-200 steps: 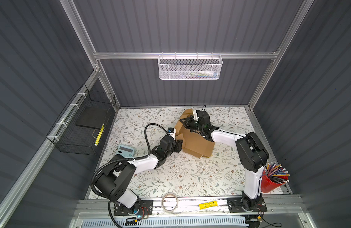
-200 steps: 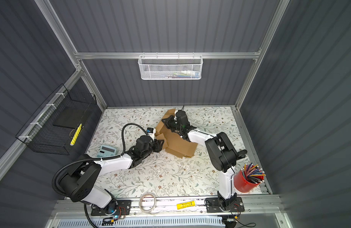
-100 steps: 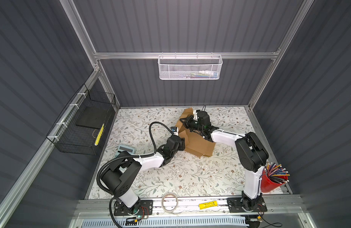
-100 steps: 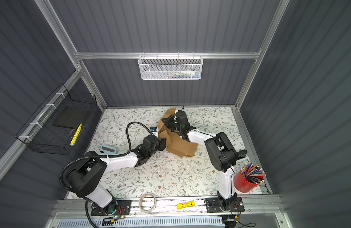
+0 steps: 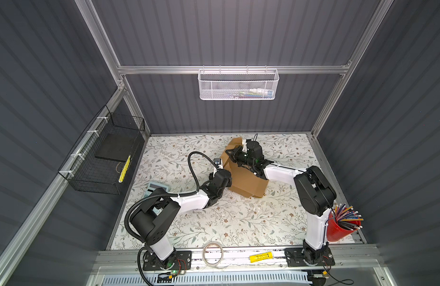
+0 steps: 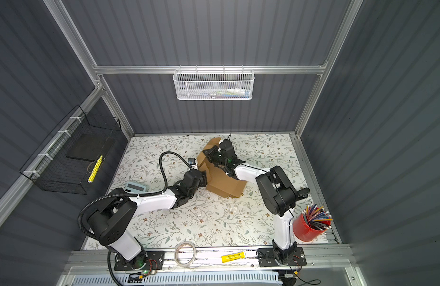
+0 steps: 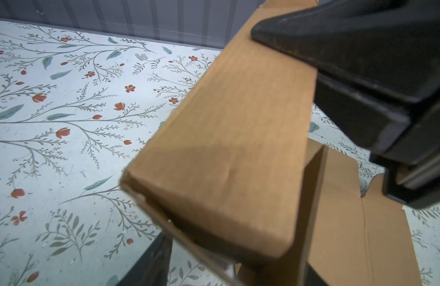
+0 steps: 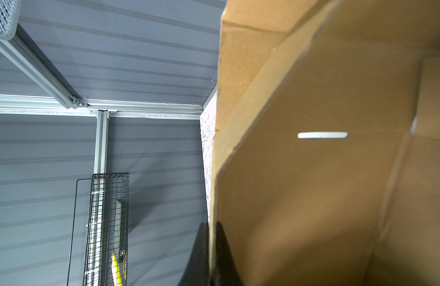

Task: Assemble paper box
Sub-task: First fold the bottom flaps of a flat cardboard box at the center of the table.

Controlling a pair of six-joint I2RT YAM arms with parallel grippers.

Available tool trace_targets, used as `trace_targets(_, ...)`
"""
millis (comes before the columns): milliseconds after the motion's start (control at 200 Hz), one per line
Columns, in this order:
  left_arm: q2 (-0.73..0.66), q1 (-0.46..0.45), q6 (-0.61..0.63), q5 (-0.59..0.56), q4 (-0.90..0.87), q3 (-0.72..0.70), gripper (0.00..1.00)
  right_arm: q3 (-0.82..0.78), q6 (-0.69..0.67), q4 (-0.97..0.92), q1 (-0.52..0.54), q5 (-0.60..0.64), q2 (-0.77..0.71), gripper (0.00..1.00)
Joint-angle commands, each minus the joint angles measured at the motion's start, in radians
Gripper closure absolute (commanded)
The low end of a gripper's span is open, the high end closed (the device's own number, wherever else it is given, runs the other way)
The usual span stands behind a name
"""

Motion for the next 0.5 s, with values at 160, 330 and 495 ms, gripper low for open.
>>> trace_targets(160,0.036,-0.009,-0.027,-0.071,-0.004,0.052,0.44,-0.027,0.001,-0.007,0.017,0.000,-0.008,1.00)
trace_targets(330,0.048,-0.014,-0.030,-0.090,-0.015,0.069,0.48,-0.033,0.002,-0.009,0.024,0.001,-0.013,1.00)
trace_targets(495,0.055,-0.015,-0.027,-0.111,-0.020,0.081,0.52,-0.035,0.002,-0.015,0.030,0.000,-0.016,0.96)
